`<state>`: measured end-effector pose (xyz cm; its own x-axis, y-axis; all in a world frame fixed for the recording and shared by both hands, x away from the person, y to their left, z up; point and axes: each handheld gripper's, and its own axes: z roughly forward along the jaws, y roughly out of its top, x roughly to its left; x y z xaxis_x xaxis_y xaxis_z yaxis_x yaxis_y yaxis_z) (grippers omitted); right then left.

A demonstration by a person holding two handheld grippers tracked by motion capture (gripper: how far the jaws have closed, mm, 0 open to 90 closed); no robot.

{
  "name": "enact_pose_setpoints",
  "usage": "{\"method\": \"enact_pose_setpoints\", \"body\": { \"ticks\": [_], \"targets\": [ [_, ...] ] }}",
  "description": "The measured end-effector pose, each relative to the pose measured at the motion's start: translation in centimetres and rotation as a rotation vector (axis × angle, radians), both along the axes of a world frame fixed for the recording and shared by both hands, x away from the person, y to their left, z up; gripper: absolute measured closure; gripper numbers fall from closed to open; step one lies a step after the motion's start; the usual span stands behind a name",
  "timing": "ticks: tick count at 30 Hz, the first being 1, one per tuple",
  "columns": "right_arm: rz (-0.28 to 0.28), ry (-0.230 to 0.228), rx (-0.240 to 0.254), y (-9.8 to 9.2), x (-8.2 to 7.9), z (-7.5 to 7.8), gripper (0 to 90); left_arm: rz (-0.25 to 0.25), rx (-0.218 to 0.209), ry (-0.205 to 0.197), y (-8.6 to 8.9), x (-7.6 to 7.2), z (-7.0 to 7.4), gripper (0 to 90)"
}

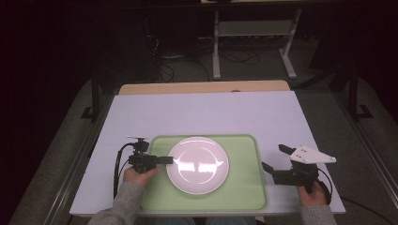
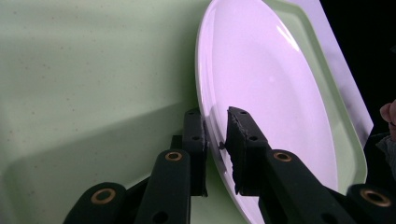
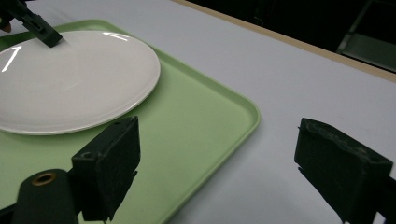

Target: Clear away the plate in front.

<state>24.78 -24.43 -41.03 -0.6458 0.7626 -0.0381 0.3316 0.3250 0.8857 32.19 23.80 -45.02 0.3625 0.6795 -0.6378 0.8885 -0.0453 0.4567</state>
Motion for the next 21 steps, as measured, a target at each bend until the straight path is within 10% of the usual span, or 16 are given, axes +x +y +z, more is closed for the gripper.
{"method": "enact_pose_setpoints", "body": {
  "ticks": [21],
  "targets": [
    [-0.003, 0.001, 0.004, -0.1, 0.0, 0.1, 13.4, -0.019, 0.058, -0.001, -0.4, -1.2, 0.0, 74.9]
  ]
}}
